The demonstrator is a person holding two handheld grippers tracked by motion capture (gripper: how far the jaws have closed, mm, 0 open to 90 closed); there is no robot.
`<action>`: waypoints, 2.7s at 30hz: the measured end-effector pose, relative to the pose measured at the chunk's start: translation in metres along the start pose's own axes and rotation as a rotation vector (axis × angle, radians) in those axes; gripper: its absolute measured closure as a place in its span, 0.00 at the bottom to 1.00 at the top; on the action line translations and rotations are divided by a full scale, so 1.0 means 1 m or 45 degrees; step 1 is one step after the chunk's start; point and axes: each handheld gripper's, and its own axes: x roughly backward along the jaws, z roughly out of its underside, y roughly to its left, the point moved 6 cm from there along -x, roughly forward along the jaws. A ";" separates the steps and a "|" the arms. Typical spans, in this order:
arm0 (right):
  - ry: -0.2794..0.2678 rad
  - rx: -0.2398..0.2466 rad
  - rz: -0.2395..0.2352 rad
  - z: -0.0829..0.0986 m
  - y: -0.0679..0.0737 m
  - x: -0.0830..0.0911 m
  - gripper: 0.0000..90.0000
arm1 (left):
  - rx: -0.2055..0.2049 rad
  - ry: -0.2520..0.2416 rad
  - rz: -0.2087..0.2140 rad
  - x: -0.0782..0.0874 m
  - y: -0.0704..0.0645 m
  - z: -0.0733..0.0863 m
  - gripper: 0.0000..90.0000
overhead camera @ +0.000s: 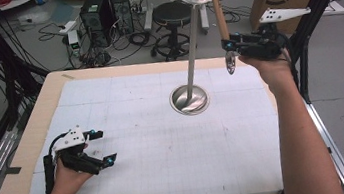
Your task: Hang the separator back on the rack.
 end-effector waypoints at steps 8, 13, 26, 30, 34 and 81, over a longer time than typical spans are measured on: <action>0.020 -0.003 0.002 0.001 0.002 -0.010 0.76 | 0.000 0.002 -0.004 0.001 0.000 0.000 0.02; 0.026 -0.003 0.001 0.001 0.003 -0.013 0.76 | 0.000 0.001 0.000 0.000 0.000 0.000 0.02; 0.077 0.011 0.022 0.000 0.005 -0.018 0.72 | 0.006 -0.002 -0.002 0.000 0.000 0.000 0.02; 0.081 0.010 0.017 -0.001 0.006 -0.019 0.69 | 0.005 -0.001 -0.002 0.000 0.000 0.000 0.02; 0.087 -0.005 0.017 -0.001 0.007 -0.018 0.64 | 0.003 0.001 0.000 0.000 0.000 0.000 0.02; 0.152 0.111 -0.093 0.067 0.068 0.015 0.37 | 0.010 -0.030 0.010 0.002 0.000 -0.002 0.02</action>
